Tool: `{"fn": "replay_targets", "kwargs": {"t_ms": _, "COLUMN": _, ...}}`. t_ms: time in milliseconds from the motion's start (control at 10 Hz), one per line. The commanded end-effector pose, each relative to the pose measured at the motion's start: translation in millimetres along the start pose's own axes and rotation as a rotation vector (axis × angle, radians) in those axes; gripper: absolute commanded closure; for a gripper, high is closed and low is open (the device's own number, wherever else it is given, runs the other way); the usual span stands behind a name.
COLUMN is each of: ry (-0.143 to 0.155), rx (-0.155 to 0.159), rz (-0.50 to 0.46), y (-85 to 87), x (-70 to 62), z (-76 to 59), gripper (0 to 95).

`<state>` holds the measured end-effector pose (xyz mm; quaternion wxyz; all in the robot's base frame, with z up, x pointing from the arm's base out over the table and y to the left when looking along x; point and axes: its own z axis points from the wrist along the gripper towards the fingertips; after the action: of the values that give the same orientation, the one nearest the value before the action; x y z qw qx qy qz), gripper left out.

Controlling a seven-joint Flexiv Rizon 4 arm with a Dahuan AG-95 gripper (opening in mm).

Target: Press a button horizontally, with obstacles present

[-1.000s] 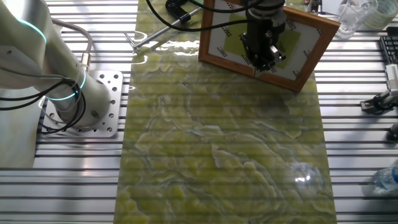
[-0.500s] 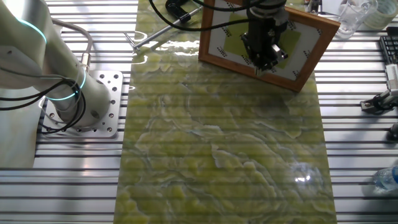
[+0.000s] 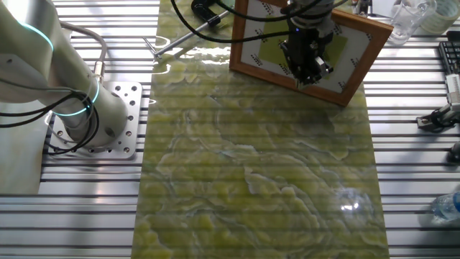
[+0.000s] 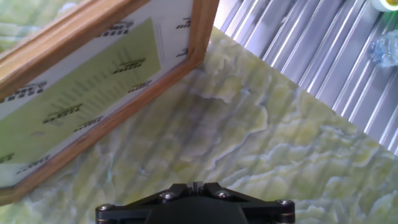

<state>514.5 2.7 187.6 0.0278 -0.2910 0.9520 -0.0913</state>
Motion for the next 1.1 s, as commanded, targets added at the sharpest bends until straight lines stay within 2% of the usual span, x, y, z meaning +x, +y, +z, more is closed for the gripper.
{"fn": "replay_targets", "kwargs": {"t_ms": 100, "ry": 0.007, "rx": 0.010, "rz": -0.026, "y": -0.2, "x": -1.3, "z": 0.4, "gripper": 95.0}}
{"fn": "replay_targets", "kwargs": {"t_ms": 200, "ry": 0.006, "rx": -0.003, "rz": -0.012, "y": -0.2, "x": -1.3, "z": 0.4, "gripper": 95.0}}
{"fn": "replay_targets", "kwargs": {"t_ms": 400, "ry": 0.029, "rx": 0.028, "rz": -0.022, "y": -0.2, "x": -1.3, "z": 0.4, "gripper": 95.0}}
{"fn": "replay_targets", "kwargs": {"t_ms": 600, "ry": 0.019, "rx": 0.024, "rz": -0.028, "y": -0.2, "x": -1.3, "z": 0.4, "gripper": 95.0}}
{"fn": "replay_targets", "kwargs": {"t_ms": 1000, "ry": 0.000, "rx": 0.024, "rz": -0.061, "y": -9.6, "x": -5.3, "z": 30.1, "gripper": 95.0}}
{"fn": "replay_targets", "kwargs": {"t_ms": 1100, "ry": -0.005, "rx": 0.021, "rz": -0.075, "y": -9.8, "x": -5.0, "z": 31.4, "gripper": 95.0}}
